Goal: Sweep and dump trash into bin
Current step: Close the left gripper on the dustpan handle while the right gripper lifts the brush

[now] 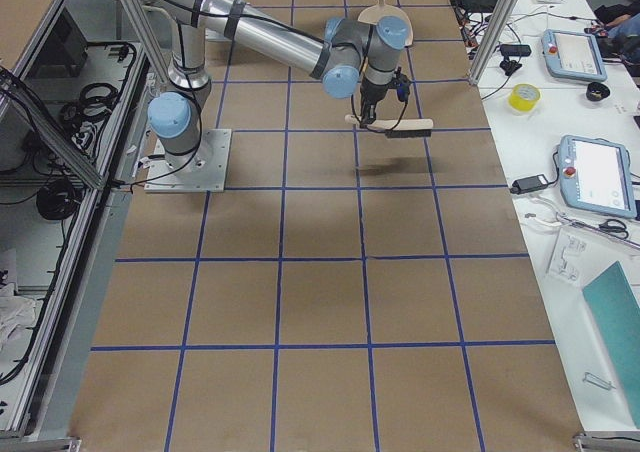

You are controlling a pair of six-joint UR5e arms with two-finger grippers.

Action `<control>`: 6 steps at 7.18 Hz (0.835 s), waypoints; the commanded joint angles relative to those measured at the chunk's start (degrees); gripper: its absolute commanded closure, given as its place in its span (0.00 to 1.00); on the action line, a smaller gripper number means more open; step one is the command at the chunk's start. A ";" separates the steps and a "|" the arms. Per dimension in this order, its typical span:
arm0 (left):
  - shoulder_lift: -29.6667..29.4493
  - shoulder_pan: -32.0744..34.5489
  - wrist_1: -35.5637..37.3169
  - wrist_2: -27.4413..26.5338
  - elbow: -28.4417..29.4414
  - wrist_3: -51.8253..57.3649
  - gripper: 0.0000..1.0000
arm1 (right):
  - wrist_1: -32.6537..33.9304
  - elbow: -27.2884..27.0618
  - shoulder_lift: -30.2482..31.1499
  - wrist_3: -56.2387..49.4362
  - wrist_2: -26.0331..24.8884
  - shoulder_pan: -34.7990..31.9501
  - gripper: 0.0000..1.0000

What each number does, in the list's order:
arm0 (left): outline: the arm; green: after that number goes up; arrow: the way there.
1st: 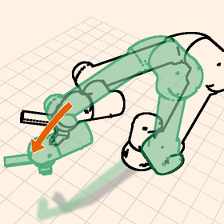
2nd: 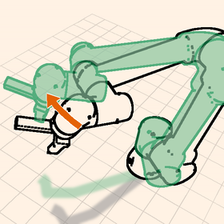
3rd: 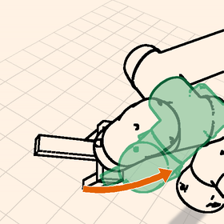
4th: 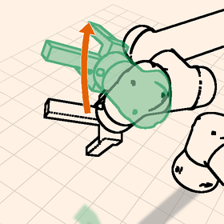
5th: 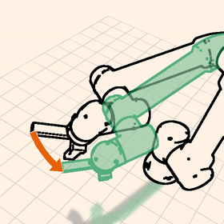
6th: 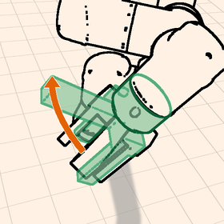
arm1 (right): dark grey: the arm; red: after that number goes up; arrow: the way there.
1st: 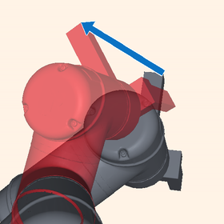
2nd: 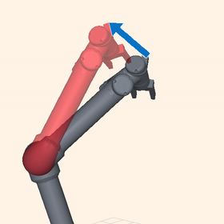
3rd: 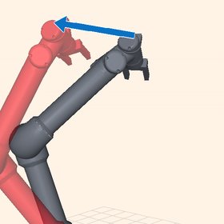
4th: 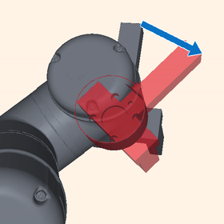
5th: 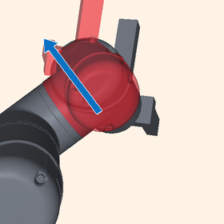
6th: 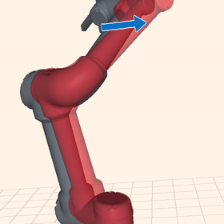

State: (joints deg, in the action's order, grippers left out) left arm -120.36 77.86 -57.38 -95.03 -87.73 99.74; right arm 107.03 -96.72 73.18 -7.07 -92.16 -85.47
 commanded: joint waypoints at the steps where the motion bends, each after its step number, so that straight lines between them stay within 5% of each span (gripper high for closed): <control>1: -0.13 0.10 -0.45 -0.07 -0.15 0.20 1.00 | -0.16 0.04 -0.67 5.27 0.05 -8.71 1.00; 6: -0.14 1.93 -0.45 -3.49 -0.24 -0.77 1.00 | 1.07 5.04 -7.94 21.44 3.48 -19.36 1.00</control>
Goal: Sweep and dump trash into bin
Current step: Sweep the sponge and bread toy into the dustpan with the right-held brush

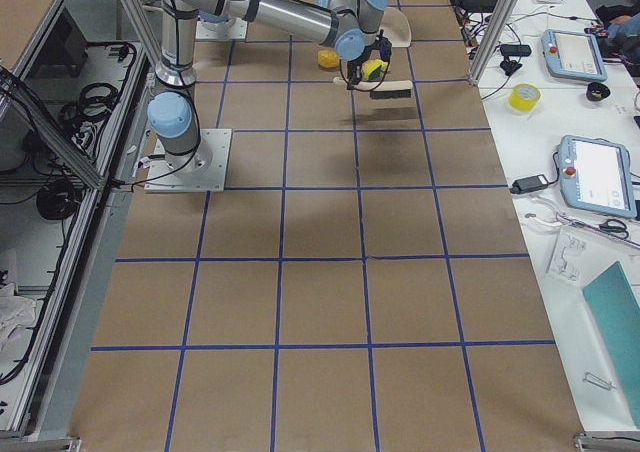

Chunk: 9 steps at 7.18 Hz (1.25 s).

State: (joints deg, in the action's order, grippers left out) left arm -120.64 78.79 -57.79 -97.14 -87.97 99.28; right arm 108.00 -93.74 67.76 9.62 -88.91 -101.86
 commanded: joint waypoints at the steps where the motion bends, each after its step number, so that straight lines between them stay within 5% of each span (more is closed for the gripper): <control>1: 0.14 1.62 0.05 -2.60 -0.01 -0.58 1.00 | 0.28 3.28 -3.68 7.49 0.23 -5.08 1.00; 7: 0.49 1.63 0.05 -2.62 0.52 -0.58 1.00 | 9.05 3.65 -8.69 24.09 6.54 -11.86 1.00; 9: 0.49 1.63 0.05 -2.27 0.26 -0.67 1.00 | 9.86 9.76 -12.36 30.68 7.52 -15.80 1.00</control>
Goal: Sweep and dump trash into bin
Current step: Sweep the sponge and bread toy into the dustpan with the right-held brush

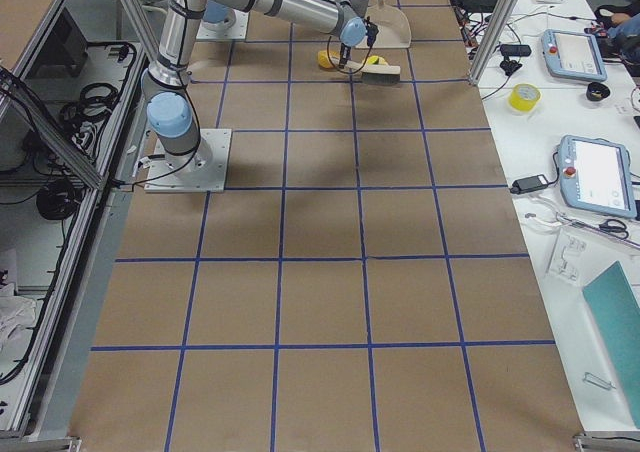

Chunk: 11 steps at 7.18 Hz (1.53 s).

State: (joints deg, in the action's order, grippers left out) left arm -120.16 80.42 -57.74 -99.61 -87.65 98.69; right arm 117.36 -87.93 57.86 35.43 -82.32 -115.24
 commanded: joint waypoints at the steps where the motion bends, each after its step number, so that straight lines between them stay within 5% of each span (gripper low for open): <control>1: 0.18 0.00 0.00 0.12 0.11 -0.08 1.00 | 0.33 9.21 -5.97 8.57 2.41 -4.71 1.00; 4: 0.62 0.00 0.00 0.29 0.29 -0.08 1.00 | 0.06 19.70 -12.41 16.14 3.82 -9.03 1.00; 6: 1.33 -0.09 0.00 0.29 0.03 -0.08 1.00 | -0.55 21.04 -12.34 18.09 4.63 -10.71 1.00; 8: 0.89 -0.09 0.00 0.20 0.29 -0.08 1.00 | -10.53 21.22 -8.23 12.94 1.04 -10.10 1.00; 11: 0.63 -0.09 0.00 0.64 0.29 -0.17 1.00 | -17.05 20.78 -5.66 9.15 -3.00 -7.82 1.00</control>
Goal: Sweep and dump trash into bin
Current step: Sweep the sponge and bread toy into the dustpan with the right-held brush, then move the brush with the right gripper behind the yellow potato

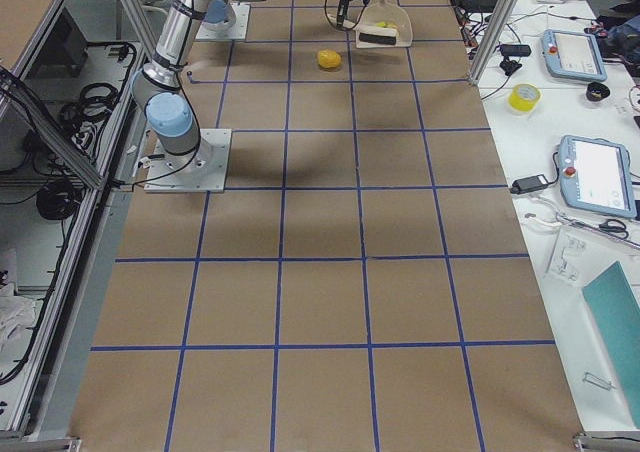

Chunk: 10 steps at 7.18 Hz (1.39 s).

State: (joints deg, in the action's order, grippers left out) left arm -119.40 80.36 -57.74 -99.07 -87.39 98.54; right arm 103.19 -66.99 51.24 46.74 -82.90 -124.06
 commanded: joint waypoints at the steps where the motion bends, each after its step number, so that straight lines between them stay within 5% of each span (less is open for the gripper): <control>1: -0.05 -0.03 0.00 0.11 -0.06 -0.01 1.00 | -5.34 -0.33 2.36 -2.96 -2.52 2.49 1.00; 3: 1.00 0.06 -0.78 0.63 -0.50 0.16 1.00 | -9.47 -0.77 5.17 -7.42 -2.70 6.35 1.00; 7: 1.97 -0.11 -2.64 0.90 -1.38 1.48 1.00 | -8.53 -15.23 17.80 -16.32 -5.08 10.94 1.00; 10: 3.19 -0.29 -2.73 0.81 -3.91 2.09 1.00 | -7.12 -18.00 21.70 -16.59 -5.16 12.08 1.00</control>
State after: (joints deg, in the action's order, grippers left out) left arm -117.17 80.23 -60.41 -98.24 -89.64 100.14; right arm 95.91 -84.36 71.60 30.35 -88.03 -112.45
